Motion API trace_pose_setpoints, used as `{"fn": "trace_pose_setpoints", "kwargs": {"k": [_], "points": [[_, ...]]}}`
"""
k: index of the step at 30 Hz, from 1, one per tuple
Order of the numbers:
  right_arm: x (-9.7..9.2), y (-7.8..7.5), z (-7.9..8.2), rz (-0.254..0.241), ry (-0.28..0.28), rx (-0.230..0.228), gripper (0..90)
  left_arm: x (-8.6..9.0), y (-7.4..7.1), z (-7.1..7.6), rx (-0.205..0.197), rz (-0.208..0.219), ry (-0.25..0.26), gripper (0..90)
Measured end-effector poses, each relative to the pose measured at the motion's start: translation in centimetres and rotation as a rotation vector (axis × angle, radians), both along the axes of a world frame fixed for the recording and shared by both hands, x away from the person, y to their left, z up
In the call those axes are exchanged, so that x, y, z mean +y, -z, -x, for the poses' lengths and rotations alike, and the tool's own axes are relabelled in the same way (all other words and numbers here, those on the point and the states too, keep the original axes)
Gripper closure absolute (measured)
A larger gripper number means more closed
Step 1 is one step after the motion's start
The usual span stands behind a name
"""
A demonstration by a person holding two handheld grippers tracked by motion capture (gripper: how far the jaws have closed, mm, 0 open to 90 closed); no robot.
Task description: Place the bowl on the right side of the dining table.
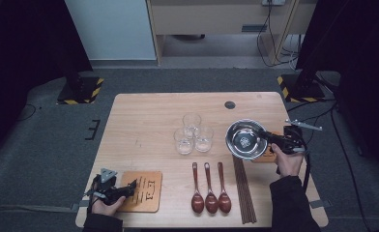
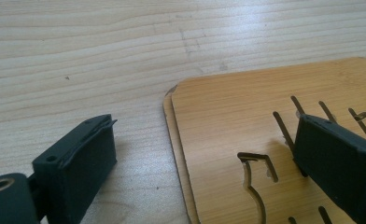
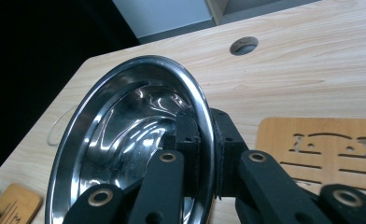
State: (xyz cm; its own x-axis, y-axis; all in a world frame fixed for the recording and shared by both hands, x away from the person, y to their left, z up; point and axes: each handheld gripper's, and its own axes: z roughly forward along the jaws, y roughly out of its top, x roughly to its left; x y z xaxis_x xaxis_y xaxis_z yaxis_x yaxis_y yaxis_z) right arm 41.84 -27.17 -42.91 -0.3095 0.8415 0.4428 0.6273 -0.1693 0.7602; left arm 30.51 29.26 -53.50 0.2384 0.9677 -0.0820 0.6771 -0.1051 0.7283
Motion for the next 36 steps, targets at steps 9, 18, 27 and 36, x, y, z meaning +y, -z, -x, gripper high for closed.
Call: {"fn": "trace_pose_setpoints", "kwargs": {"k": [9,18,27,36], "points": [[-1.1,0.5,-0.6,0.002,0.039,0.018,83.6,0.0,0.0,0.0,0.000,-0.001,0.000,5.1],[-2.5,0.9,-1.0,0.001,0.090,0.022,83.6,0.0,0.0,0.0,0.000,-0.001,0.000,5.1],[-3.4,1.5,-1.4,0.015,0.120,0.039,83.6,0.0,0.0,0.0,0.000,0.000,0.000,5.1],[-4.2,2.1,-1.8,0.030,0.156,0.058,83.6,0.0,0.0,0.0,0.000,0.000,0.000,5.1]]}}
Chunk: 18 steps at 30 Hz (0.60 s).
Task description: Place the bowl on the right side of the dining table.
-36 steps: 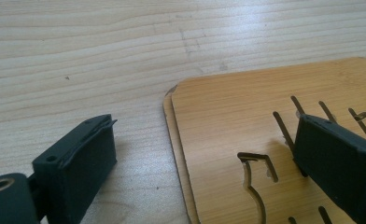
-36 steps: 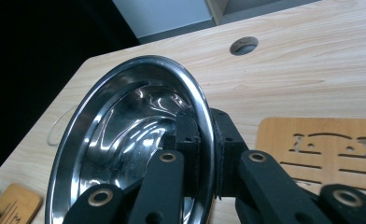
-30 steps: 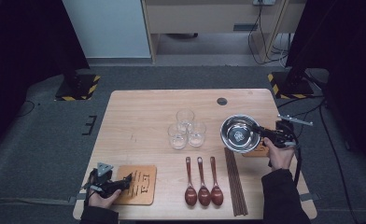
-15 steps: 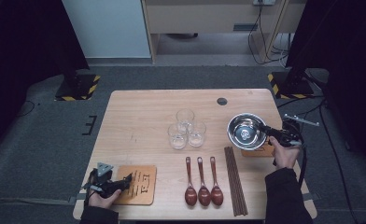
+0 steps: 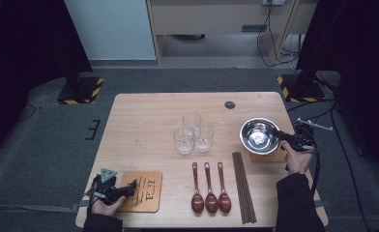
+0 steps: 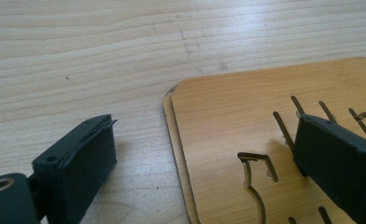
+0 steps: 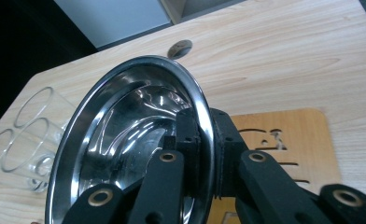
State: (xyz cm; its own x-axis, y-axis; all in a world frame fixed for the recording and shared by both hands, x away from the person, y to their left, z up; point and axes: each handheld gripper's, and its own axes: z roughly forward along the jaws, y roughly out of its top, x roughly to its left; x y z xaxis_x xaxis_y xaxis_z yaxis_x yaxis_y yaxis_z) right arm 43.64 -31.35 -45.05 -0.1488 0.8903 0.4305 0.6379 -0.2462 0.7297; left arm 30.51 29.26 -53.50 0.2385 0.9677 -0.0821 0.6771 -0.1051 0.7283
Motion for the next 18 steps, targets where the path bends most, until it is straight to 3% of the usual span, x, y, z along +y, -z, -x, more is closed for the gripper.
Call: {"fn": "trace_pose_setpoints", "kwargs": {"k": [18], "points": [[-1.8,1.9,-1.0,0.042,0.071,0.061,83.6,0.0,0.0,0.0,0.000,0.000,0.000,5.1]]}}
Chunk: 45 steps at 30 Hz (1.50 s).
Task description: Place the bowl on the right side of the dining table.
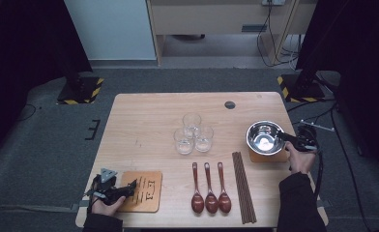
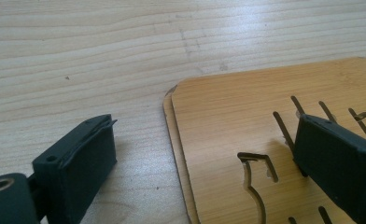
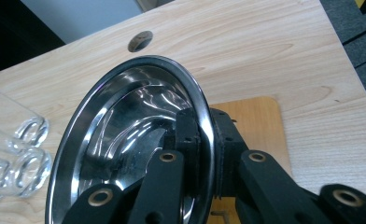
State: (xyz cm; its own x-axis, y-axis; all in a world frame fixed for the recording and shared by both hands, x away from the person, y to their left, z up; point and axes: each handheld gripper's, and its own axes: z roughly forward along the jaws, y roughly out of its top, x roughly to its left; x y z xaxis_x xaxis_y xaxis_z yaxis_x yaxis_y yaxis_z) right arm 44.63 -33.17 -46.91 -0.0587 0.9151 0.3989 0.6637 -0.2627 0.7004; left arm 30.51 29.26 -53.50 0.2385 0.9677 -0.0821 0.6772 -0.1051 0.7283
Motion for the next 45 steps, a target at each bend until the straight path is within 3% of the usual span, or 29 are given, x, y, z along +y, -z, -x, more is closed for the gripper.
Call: {"fn": "trace_pose_setpoints", "kwargs": {"k": [33,45], "points": [[-0.1,2.0,-1.5,0.042,0.017,0.085,83.6,0.0,0.0,0.0,0.000,0.000,0.000,5.1],[-0.5,2.4,-1.6,0.018,0.024,0.085,83.2,0.0,0.0,0.0,0.000,0.000,0.001,5.1]]}}
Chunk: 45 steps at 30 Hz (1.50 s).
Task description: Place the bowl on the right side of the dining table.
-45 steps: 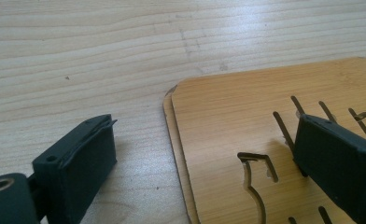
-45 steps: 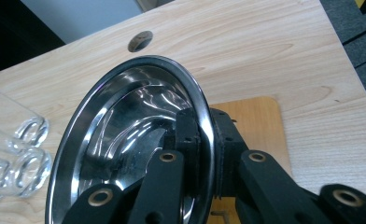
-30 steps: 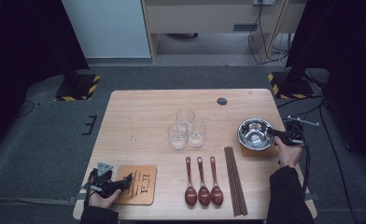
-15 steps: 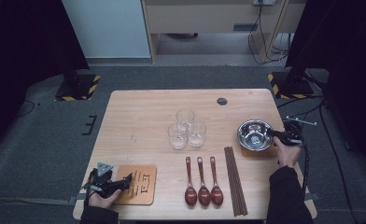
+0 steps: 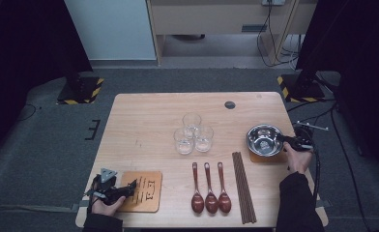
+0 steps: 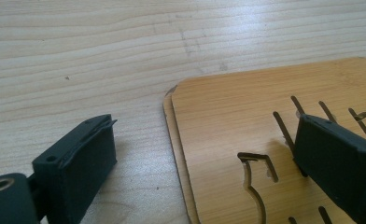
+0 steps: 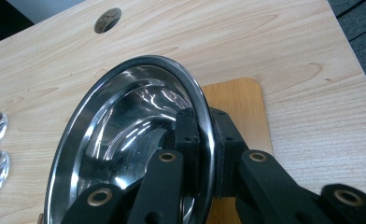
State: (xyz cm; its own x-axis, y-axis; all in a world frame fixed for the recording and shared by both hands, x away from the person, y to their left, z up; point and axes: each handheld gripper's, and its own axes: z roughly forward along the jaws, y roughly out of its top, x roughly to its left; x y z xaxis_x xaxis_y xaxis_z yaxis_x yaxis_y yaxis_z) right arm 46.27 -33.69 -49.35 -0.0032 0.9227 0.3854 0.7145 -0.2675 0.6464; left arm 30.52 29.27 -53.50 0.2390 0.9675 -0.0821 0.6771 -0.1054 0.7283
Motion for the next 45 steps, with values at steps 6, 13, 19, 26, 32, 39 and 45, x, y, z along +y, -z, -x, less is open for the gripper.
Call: {"fn": "trace_pose_setpoints", "kwargs": {"k": [6,13,19,26,32,39,45], "points": [[-0.2,0.3,-0.1,0.016,0.005,0.013,82.3,0.0,0.0,0.0,0.000,0.000,0.000,5.1],[-0.2,0.5,-0.2,0.024,0.008,0.024,81.5,0.0,0.0,0.0,0.000,0.000,0.000,5.0],[-0.2,0.8,-0.3,0.032,0.007,0.036,79.8,0.0,0.0,0.0,0.000,0.000,0.000,5.1],[-0.2,1.0,-0.4,0.039,0.000,0.049,78.0,0.0,0.0,0.0,0.000,0.000,0.000,5.0],[-0.2,1.2,-0.4,0.052,-0.005,0.054,74.6,0.0,0.0,0.0,0.000,0.000,0.000,5.0],[-0.2,0.9,-0.3,0.053,-0.004,0.031,68.7,0.0,0.0,0.0,0.000,-0.001,0.000,5.0],[-0.3,0.7,-0.2,0.065,-0.007,-0.006,59.9,0.0,0.0,0.0,0.000,0.006,0.001,5.0]]}}
